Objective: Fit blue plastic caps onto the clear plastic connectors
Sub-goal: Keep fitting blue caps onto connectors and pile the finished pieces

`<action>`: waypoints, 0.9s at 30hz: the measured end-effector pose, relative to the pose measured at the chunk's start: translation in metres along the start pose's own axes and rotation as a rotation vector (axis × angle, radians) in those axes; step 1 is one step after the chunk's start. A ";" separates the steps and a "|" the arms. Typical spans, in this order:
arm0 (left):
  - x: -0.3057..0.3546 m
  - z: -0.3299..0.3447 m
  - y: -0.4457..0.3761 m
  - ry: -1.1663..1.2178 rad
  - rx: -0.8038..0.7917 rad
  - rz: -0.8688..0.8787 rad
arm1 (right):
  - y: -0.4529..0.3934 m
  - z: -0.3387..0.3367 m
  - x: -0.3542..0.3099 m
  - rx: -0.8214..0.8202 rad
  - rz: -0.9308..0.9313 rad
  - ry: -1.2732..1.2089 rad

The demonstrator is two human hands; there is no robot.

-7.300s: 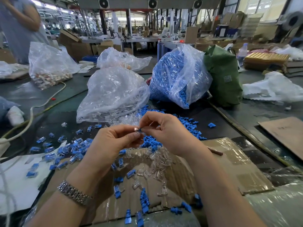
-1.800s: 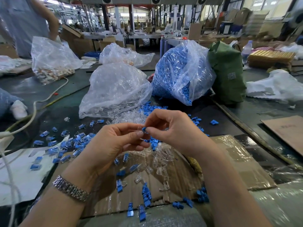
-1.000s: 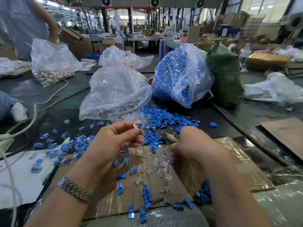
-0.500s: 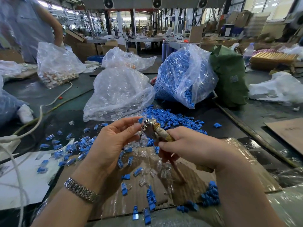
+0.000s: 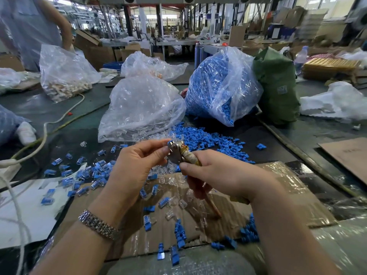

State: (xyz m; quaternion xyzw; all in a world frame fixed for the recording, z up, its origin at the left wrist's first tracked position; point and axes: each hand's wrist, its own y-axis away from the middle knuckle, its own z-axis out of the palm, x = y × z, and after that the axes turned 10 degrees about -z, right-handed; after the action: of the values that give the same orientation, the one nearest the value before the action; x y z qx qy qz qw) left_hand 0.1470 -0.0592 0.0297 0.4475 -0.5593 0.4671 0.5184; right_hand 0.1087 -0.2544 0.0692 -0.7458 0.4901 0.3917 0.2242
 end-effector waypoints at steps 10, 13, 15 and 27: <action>-0.005 -0.004 0.000 -0.051 0.031 0.000 | -0.003 0.005 0.001 -0.001 0.012 -0.021; -0.006 -0.003 -0.002 -0.058 0.029 -0.004 | -0.003 0.004 0.001 0.001 0.009 0.057; -0.004 -0.003 -0.003 -0.075 0.026 0.009 | 0.000 0.000 0.002 -0.020 -0.004 0.034; 0.003 -0.025 0.002 -1.001 0.403 -0.041 | -0.009 -0.010 0.035 0.218 0.381 0.499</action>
State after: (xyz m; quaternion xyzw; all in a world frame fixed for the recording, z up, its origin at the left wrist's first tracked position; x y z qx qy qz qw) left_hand 0.1488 -0.0339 0.0337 0.7167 -0.6285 0.2846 0.1016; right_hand 0.1282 -0.2769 0.0459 -0.6852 0.6995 0.1773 0.0983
